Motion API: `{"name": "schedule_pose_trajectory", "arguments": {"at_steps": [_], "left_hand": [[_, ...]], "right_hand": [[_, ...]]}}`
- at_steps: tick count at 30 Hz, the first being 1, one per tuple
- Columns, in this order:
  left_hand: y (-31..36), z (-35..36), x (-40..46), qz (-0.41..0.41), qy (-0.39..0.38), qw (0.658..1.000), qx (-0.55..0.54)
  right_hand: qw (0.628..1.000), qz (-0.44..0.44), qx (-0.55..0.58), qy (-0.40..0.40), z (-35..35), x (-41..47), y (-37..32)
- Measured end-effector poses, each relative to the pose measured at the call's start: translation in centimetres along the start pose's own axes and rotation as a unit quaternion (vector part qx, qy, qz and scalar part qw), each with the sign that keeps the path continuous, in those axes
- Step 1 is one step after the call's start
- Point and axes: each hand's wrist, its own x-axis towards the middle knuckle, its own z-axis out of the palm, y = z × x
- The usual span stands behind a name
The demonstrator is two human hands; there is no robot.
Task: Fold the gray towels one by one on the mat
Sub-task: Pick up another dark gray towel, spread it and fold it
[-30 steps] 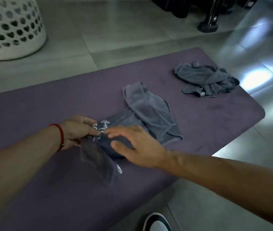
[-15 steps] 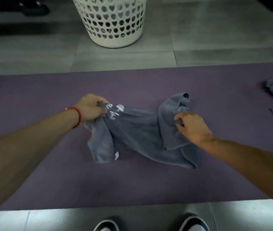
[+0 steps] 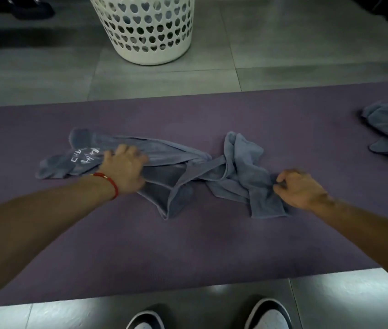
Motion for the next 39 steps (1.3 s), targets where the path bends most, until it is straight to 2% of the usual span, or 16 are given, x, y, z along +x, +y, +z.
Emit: {"name": "schedule_pose_trajectory", "arguments": {"at_steps": [2, 5, 9, 12, 14, 15, 18, 20, 21, 24, 26, 29, 32, 35, 37, 39], "left_hand": [[4.8, 0.5, 0.4, 0.081, -0.055, 0.993, -0.062], [10.1, 1.1, 1.4, 0.088, -0.137, 0.973, -0.160], [12.0, 0.4, 3.2, 0.042, -0.063, 0.976, -0.203], [9.4, -0.9, 4.9, -0.006, 0.029, 0.957, -0.288], [6.6, -2.0, 6.2, -0.051, 0.088, 0.935, -0.340], [5.4, -2.6, 6.7, -0.066, 0.105, 0.923, -0.364], [3.5, -3.8, 7.0, -0.066, 0.114, 0.901, -0.413], [3.4, -3.8, 6.6, 0.002, 0.076, 0.913, -0.401], [3.6, -3.6, 6.2, 0.040, 0.051, 0.921, -0.385], [4.1, -2.8, 5.1, 0.085, -0.016, 0.924, -0.371], [3.9, -2.8, 4.8, 0.075, 0.002, 0.929, -0.363], [1.8, -3.3, 5.2, 0.014, 0.078, 0.935, -0.347], [-0.2, -3.3, 5.4, -0.010, 0.116, 0.936, -0.333], [-0.2, -2.6, 5.1, -0.019, 0.149, 0.926, -0.346], [-0.5, -2.0, 5.2, -0.039, 0.163, 0.922, -0.350], [-1.0, -1.6, 5.1, -0.028, 0.147, 0.927, -0.344]], "right_hand": [[0.999, -0.023, -0.009, 0.031, 0.5, -1.0, -0.5], [0.995, -0.054, -0.077, 0.043, 1.2, -2.6, -2.7], [0.992, -0.071, -0.100, -0.029, 2.1, -1.8, -3.4], [0.998, -0.032, 0.047, 0.037, 0.1, -0.3, -1.8], [0.985, 0.018, 0.158, 0.071, -1.7, 0.0, 0.3], [0.982, 0.018, 0.173, 0.079, -2.4, 0.0, 1.3], [0.988, -0.021, 0.111, 0.103, -2.4, -1.3, 0.3], [0.981, -0.082, 0.154, 0.088, -1.3, -2.2, -2.8], [0.983, -0.114, 0.127, 0.060, -0.5, -2.5, -4.5], [0.989, -0.117, -0.084, -0.033, 2.2, -2.1, -8.2], [0.983, -0.107, -0.141, -0.051, 3.0, -1.3, -9.2], [0.987, -0.122, -0.090, -0.052, 1.8, 0.0, -8.2], [0.997, -0.062, 0.008, 0.038, -0.7, 1.1, -6.1], [0.981, 0.041, 0.141, 0.128, -3.2, 2.1, -4.1], [0.973, 0.111, 0.150, 0.134, -4.2, 2.5, -1.3], [0.978, 0.173, 0.084, 0.077, -4.5, 2.7, 1.7]]}}
